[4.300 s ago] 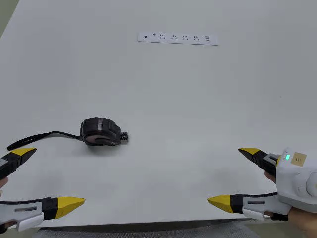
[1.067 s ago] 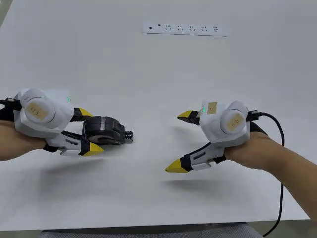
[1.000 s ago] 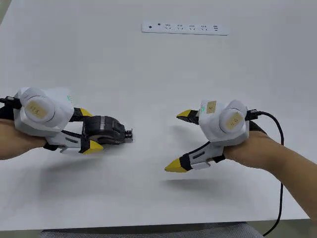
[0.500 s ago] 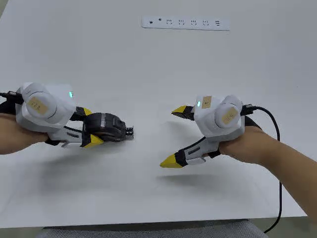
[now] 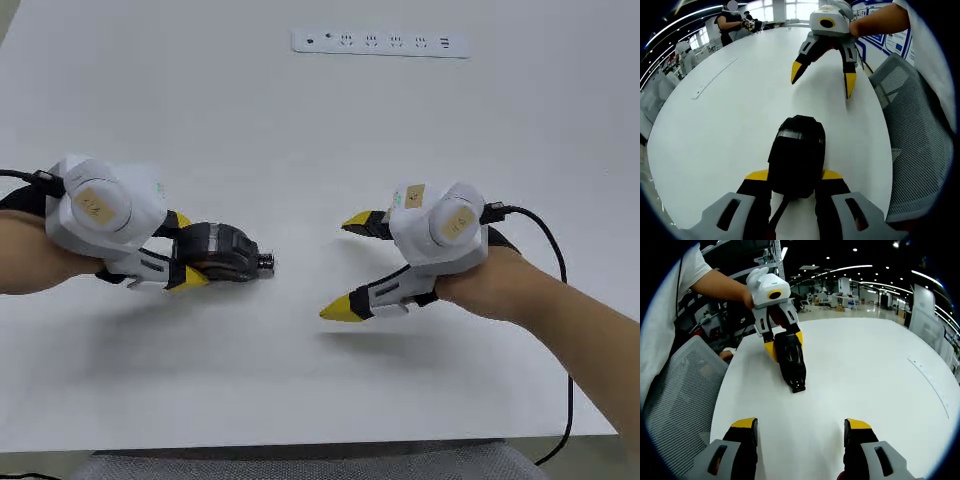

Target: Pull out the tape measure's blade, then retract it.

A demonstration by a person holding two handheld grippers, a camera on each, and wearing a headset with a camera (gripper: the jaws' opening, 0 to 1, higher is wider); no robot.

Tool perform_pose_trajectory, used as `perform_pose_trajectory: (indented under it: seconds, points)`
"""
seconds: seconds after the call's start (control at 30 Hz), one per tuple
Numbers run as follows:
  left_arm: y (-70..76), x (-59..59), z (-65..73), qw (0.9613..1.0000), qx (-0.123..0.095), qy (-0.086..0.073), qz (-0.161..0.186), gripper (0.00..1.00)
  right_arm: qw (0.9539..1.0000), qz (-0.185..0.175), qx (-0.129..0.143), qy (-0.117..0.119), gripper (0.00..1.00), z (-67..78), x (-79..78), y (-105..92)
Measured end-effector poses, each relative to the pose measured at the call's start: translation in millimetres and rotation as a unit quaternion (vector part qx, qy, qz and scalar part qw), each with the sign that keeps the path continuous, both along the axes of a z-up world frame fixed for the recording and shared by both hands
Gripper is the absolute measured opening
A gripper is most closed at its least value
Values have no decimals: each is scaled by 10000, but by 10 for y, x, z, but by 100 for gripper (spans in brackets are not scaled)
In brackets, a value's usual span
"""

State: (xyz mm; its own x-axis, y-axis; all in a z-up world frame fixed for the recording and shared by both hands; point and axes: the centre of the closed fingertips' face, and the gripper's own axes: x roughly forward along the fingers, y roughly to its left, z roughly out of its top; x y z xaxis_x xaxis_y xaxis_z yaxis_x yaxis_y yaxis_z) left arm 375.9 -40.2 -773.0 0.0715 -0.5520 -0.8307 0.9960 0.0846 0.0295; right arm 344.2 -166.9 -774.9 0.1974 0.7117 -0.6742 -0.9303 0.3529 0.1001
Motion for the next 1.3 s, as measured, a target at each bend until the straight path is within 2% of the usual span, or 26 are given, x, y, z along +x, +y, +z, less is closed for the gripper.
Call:
perform_pose_trajectory:
  seconds: [0.2,0.3,0.4,0.77,0.93,1.3]
  points:
    - [3,-2,-3,10000,43,-78,-37,28,9998,23,178,-74,58,-6,66,118]
    - [4,2,-6,9999,67,-113,-60,27,9996,80,190,-218,51,-16,106,167]
    - [7,3,-5,9999,55,-92,-56,27,9993,109,251,-261,46,-23,132,227]
    - [7,8,-4,9999,46,-79,-65,27,9981,288,430,-330,33,-101,167,470]
    - [6,9,-10,10000,41,-55,-62,27,9972,386,464,-448,28,-109,203,572]
    - [1,12,-12,10000,17,-55,-63,28,9957,625,447,-516,18,-168,204,733]
